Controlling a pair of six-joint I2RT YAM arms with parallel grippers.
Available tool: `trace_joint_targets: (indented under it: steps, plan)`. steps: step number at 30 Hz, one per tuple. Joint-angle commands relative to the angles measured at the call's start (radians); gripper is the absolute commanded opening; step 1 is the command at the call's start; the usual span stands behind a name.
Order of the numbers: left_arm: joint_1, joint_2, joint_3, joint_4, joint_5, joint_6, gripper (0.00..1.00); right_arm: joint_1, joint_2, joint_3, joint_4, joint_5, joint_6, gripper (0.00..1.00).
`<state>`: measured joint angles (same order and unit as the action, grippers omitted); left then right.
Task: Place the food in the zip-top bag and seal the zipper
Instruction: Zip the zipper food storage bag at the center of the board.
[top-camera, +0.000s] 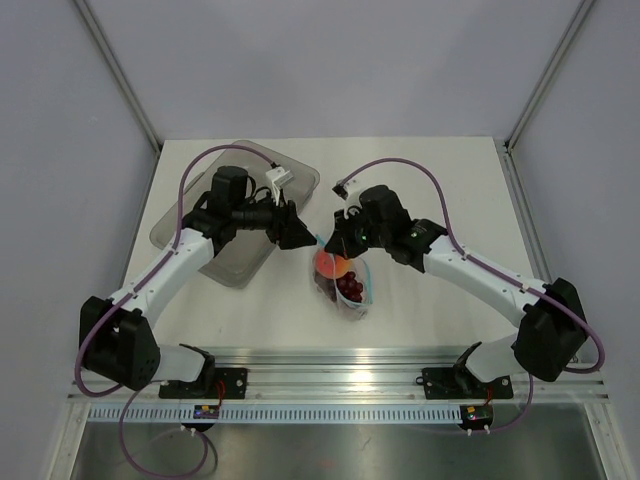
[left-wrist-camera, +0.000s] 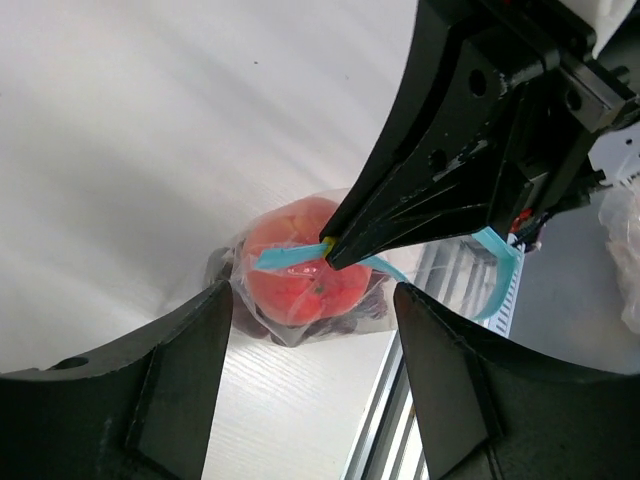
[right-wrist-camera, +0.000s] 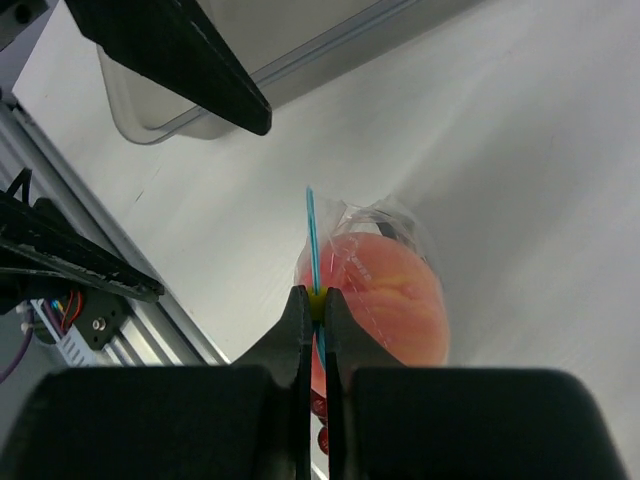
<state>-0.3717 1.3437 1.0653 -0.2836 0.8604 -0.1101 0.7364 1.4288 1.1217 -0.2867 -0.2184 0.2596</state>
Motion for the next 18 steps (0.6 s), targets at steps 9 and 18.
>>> trace_joint_targets:
  steps: [9,18]
  plan:
    - [0.004,-0.023,0.051,-0.126,0.267,0.294,0.68,-0.012,-0.059,0.081,-0.068,-0.193,-0.129,0.0]
    - [-0.015,0.018,0.073,-0.161,0.266,0.296,0.68,-0.019,-0.082,0.113,-0.095,-0.205,-0.143,0.0]
